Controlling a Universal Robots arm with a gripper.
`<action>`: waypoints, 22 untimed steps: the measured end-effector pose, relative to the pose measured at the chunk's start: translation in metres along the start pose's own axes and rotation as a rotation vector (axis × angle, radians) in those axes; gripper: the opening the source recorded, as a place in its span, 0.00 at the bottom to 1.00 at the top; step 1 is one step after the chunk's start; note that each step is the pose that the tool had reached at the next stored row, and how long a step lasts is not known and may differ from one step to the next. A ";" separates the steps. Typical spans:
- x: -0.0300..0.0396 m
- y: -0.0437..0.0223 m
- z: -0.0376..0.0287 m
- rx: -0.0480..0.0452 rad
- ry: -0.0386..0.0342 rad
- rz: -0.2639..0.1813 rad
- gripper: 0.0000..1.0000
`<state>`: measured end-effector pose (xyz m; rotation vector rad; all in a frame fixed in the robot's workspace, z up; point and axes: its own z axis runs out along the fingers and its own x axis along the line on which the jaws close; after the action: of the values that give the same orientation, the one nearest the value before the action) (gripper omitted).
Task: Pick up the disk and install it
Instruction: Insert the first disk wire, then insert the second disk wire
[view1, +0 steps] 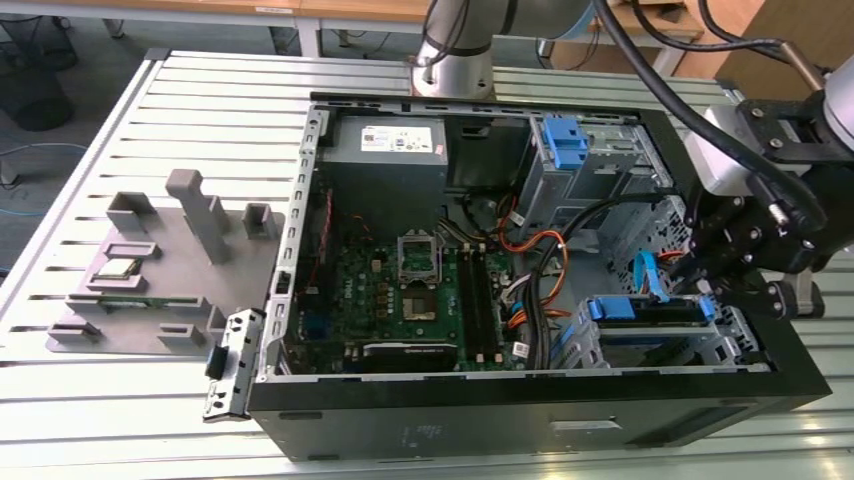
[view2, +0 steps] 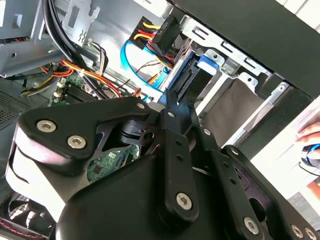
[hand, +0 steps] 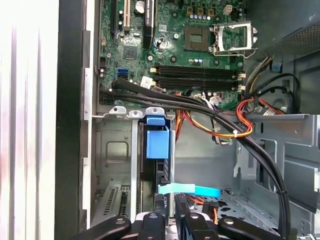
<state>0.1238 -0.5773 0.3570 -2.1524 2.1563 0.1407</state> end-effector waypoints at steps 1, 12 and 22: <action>-0.0002 0.0000 -0.0013 0.0000 -0.0001 0.000 0.23; -0.0008 0.0000 -0.0061 0.0000 -0.0011 0.000 0.23; -0.0010 0.0000 -0.0075 0.0000 -0.0011 0.000 0.23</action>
<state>0.1238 -0.5774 0.3645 -2.1519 2.1557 0.1418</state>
